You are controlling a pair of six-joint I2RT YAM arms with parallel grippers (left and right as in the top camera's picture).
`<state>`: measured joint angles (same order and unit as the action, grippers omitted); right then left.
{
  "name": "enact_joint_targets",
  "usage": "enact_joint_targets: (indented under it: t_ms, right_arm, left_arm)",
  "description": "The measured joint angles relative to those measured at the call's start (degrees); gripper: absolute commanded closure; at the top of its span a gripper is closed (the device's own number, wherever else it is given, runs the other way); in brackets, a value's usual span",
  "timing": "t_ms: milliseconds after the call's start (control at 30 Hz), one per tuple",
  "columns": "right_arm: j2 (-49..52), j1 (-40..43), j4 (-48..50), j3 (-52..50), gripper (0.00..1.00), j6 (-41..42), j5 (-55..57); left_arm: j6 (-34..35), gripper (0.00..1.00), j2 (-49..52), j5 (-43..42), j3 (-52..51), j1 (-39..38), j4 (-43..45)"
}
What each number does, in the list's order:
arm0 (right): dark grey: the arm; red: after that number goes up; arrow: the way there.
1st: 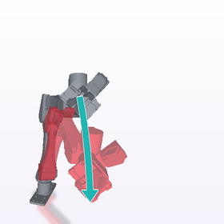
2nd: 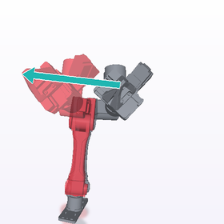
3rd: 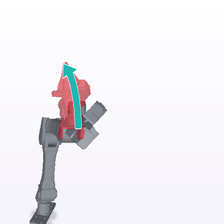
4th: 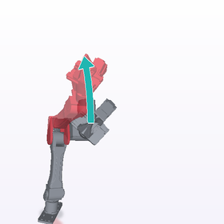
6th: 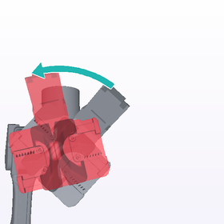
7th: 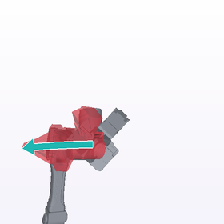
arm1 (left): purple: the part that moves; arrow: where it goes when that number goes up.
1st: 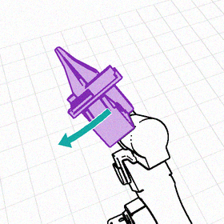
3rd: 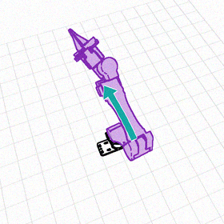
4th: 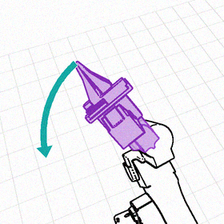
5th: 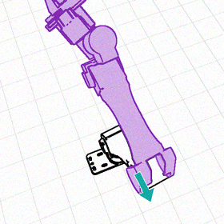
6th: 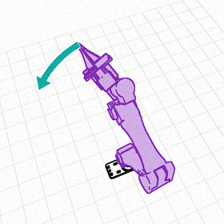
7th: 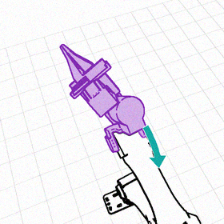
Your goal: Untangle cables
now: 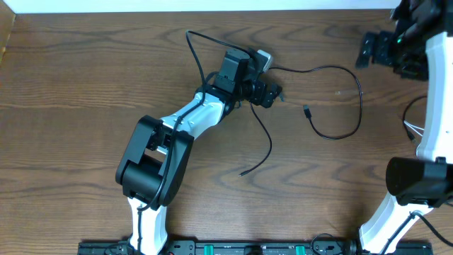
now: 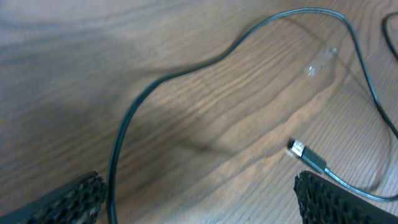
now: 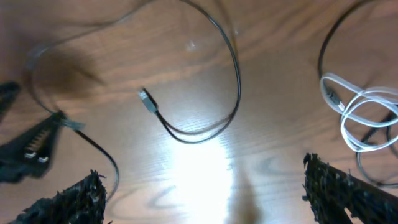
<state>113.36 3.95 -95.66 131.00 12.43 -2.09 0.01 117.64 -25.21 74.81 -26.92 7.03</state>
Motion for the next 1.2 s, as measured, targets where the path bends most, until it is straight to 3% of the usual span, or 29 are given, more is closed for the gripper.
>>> enact_joint_targets:
  t_ms: [433,867,933,1033,1067,1100,1200]
  right_arm:
    - [0.9,0.0,28.5,-28.9,0.01,0.1,4.6]
    - [0.9,0.7,54.9,-46.4,0.02,-6.7,5.4]
    - [0.9,1.2,57.9,-48.2,0.11,-7.0,5.2]
    - [0.9,1.6,62.7,-51.2,0.16,-7.3,4.9]
    - [0.9,1.7,63.7,-52.1,0.24,-7.4,4.5]
    - [0.9,1.7,65.9,-53.6,0.44,-7.5,3.7]
    - [0.9,1.7,70.1,-56.5,0.59,-7.6,1.7]
  left_arm:
    - [-3.5,0.03,0.0,-0.3,0.0,9.3,-11.6]
    - [-16.7,0.03,-1.7,4.9,0.1,18.8,-31.0]
    - [-17.0,0.03,-1.9,6.0,0.1,20.0,-32.3]
    - [-17.2,0.02,-2.1,6.7,0.1,21.6,-33.5]
    - [-17.4,0.02,-2.1,7.0,0.1,22.0,-33.7]
    - [-17.7,0.02,-2.2,7.4,0.1,22.6,-34.2]
    - [-17.9,0.02,-2.3,7.6,0.1,22.9,-34.8]
